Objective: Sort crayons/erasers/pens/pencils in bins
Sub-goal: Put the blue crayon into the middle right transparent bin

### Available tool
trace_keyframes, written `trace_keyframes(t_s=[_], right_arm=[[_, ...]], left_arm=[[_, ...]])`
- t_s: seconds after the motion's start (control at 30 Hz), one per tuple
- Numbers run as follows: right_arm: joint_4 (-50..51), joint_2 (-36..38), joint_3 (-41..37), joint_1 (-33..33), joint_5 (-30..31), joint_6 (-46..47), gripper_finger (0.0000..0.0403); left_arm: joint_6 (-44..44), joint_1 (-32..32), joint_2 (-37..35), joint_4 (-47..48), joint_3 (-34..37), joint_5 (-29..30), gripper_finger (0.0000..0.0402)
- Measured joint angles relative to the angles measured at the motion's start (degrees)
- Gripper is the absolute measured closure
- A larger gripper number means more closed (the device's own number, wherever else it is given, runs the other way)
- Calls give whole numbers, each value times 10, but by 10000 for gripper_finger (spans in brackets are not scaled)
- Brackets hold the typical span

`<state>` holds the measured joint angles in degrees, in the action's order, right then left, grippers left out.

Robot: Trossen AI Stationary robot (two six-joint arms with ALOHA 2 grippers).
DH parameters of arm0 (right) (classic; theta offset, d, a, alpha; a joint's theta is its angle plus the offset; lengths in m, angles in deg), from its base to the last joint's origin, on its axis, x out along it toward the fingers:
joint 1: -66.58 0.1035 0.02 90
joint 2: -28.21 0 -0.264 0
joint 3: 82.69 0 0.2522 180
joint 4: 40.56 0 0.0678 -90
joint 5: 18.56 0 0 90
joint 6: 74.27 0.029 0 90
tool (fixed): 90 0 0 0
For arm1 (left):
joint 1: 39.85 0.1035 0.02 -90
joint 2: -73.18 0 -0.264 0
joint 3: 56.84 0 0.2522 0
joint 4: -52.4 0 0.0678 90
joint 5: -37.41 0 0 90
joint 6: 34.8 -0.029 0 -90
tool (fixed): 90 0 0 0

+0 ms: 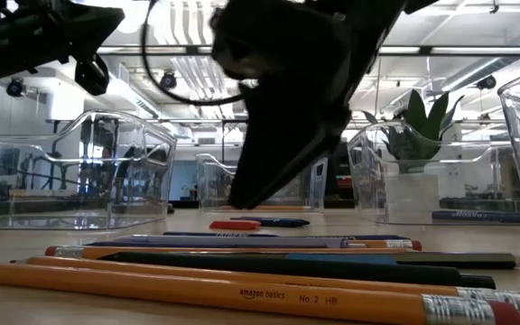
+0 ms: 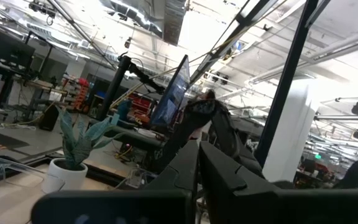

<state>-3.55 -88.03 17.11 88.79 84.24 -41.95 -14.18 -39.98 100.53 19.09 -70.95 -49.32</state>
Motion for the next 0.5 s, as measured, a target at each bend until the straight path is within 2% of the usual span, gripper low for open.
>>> trace_keyframes(t_s=[0.3, 0.5], right_arm=[[9, -66, 62, 1, -12, -24, 294], [58, -81, 91, 2, -12, -25, 312]], left_arm=[[0, 0, 0, 0, 0, 0, 402], [0, 0, 0, 0, 0, 0, 402]])
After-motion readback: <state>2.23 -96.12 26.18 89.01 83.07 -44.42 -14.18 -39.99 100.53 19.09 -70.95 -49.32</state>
